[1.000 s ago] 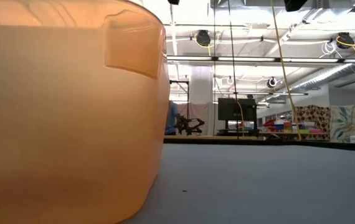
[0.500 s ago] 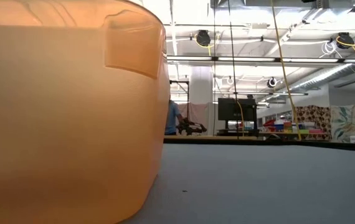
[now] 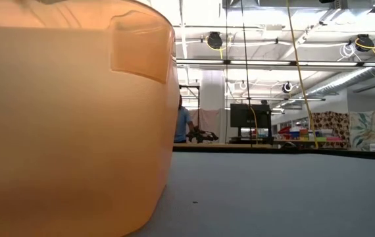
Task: Sort candy
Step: Put the red candy into the orange bin
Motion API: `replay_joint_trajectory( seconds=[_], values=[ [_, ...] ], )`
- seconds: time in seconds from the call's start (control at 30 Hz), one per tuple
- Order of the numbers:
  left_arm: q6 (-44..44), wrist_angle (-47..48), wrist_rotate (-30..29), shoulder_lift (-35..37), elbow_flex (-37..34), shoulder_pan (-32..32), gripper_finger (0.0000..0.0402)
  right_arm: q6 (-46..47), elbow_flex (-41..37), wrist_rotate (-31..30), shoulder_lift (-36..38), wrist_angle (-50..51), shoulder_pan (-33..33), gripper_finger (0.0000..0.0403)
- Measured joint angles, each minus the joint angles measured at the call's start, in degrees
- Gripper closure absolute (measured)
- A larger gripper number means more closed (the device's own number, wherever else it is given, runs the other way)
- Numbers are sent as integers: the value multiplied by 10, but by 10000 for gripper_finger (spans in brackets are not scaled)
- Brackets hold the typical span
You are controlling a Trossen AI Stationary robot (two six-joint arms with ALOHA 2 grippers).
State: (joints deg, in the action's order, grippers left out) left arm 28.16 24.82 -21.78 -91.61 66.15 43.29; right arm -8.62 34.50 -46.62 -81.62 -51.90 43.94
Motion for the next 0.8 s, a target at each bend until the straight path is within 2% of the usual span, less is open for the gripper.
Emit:
replay_joint_trajectory(
  seconds=[0.33,0.5,0.8],
  values=[
    [15,-3,4,-75,0,-3,353,0,0,-2,0,8,0,147],
    [16,-3,28,-110,0,-3,353,0,0,-2,1,15,0,147],
    [46,-3,53,-134,0,-3,347,0,0,-1,1,17,0,147]
  ],
)
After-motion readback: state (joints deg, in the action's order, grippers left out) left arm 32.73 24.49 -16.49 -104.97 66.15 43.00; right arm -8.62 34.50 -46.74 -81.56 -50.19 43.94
